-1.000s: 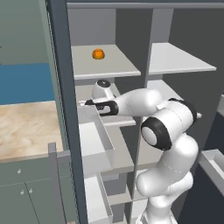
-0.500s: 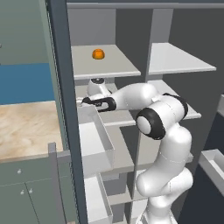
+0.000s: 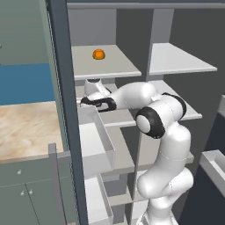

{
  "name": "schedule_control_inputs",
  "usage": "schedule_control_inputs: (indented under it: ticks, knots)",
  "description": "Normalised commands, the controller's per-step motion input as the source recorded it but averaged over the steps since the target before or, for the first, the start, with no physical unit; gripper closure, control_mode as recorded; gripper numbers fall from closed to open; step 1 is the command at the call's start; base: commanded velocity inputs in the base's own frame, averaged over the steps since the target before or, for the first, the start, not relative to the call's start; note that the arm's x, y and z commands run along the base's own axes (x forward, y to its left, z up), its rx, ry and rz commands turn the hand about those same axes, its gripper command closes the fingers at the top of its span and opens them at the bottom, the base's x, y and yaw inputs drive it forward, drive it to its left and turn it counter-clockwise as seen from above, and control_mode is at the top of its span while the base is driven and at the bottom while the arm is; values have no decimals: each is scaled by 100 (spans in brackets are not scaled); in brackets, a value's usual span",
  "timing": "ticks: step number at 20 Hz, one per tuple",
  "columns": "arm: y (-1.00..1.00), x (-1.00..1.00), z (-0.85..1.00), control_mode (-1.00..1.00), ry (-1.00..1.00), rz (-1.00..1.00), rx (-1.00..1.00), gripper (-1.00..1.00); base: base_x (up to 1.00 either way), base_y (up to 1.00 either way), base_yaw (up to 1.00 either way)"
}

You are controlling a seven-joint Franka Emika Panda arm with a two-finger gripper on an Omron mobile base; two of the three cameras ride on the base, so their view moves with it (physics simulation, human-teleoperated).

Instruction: Pick up the frozen fish from the freezer, place it on any shelf in the fridge, and close the fridge and freezer doors when done.

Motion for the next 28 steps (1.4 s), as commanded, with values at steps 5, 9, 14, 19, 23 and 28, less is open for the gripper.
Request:
schedule_control_inputs:
  ticks: [5,9,14,19,23,28]
  knots:
    - [-19,0,-7,-100,-2,2,0,100,0,0,0]
    - [-47,-10,-34,-100,-11,0,0,100,0,0,0]
    - [-15,0,-10,-100,-21,0,5,100,0,0,0]
    - [0,-10,9,-100,-33,0,11,100,0,0,0]
    - [0,-52,65,-100,-40,0,8,100,0,0,0]
    - [0,-92,95,-100,-33,0,1,100,0,0,0]
